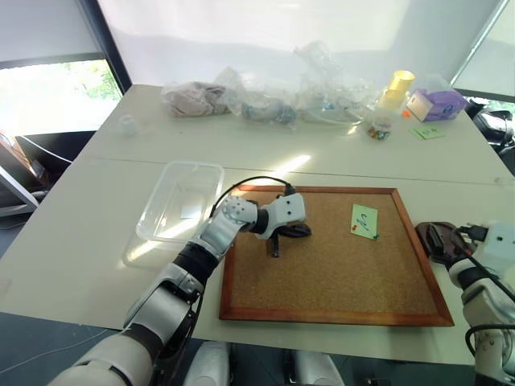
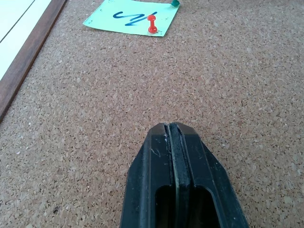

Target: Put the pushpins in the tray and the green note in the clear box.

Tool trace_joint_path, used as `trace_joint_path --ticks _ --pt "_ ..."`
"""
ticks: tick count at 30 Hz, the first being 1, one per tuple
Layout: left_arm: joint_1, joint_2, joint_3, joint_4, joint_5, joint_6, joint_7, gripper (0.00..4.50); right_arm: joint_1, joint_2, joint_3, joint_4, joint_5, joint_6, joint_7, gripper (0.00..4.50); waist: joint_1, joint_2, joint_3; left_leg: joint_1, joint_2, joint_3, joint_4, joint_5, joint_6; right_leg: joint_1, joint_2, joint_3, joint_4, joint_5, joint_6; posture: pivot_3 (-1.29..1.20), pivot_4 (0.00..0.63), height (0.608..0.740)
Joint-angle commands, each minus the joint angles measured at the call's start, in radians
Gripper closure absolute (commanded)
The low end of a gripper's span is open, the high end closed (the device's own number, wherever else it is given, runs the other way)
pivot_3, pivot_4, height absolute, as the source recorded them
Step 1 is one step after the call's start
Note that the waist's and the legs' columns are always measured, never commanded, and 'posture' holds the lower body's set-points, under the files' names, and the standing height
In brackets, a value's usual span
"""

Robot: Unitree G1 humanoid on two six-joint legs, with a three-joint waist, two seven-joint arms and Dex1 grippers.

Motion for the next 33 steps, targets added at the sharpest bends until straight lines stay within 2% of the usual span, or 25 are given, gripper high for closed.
trace_joint_path --ticks 1,5,11,22,25,31,32,33 --pt "0.015 -0.005 -0.025 0.013 0.012 0.008 -0.006 4.50 0.013 -0.026 0.031 -0.108 0.057 0.009 0.074 0.05 0.000 0.000 0.000 0.000 0.000 0.000 0.000 0.000 0.000 0.000 0.000 0.000 0.000 0.000 0.000 0.00 0.150 0.740" --pt "0.008 -0.006 -0.024 0.018 0.012 0.004 -0.008 4.50 0.064 -0.075 0.145 -0.207 0.101 0.089 0.173 0.05 0.000 0.000 0.000 0.000 0.000 0.000 0.000 0.000 0.000 0.000 0.000 0.000 0.000 0.000 0.000 0.00 0.150 0.740" --pt "0.009 -0.007 -0.017 0.017 0.008 -0.002 -0.005 4.50 0.106 -0.071 0.216 -0.239 0.066 0.072 0.182 0.05 0.002 -0.001 0.000 -0.001 0.000 -0.001 0.000 0.000 0.000 0.000 0.000 0.000 -0.001 0.000 0.000 0.00 0.150 0.740" --pt "0.007 -0.007 -0.018 0.019 0.007 -0.006 -0.013 4.50 0.115 -0.026 0.258 -0.183 0.020 0.005 0.176 0.05 0.002 -0.001 0.000 -0.001 0.000 -0.001 0.000 0.000 0.000 0.000 0.000 -0.001 -0.001 0.000 0.000 0.00 0.150 0.740" --pt "0.005 -0.006 -0.018 0.023 0.007 -0.008 -0.016 4.50 0.102 -0.023 0.264 -0.160 0.011 -0.002 0.174 0.80 0.001 -0.001 0.000 -0.001 0.000 -0.001 0.000 0.000 0.000 0.000 0.000 -0.001 -0.001 0.000 0.000 0.00 0.150 0.740" --pt "0.005 -0.005 -0.020 0.023 0.009 -0.012 -0.016 4.50 0.080 -0.021 0.271 -0.113 0.004 -0.010 0.180 3.87 0.001 -0.001 0.000 -0.001 0.000 -0.001 0.000 0.000 0.000 0.000 0.000 -0.001 -0.001 0.000 0.000 0.00 0.150 0.740" --pt "0.004 -0.005 -0.020 0.022 0.010 -0.012 -0.016 4.50 0.077 -0.021 0.272 -0.109 0.005 -0.007 0.181 4.30 0.001 -0.001 0.000 -0.001 0.000 -0.001 0.000 0.000 0.000 0.000 0.000 -0.001 -0.001 0.000 0.000 0.00 0.150 0.740" --pt "0.004 -0.005 -0.019 0.024 0.010 -0.014 -0.016 4.50 0.073 -0.019 0.271 -0.105 0.010 -0.001 0.180 4.45 0.001 -0.001 0.000 -0.001 0.000 -0.001 0.000 0.000 0.000 0.000 0.000 -0.001 -0.001 0.000 0.000 0.00 0.150 0.740"
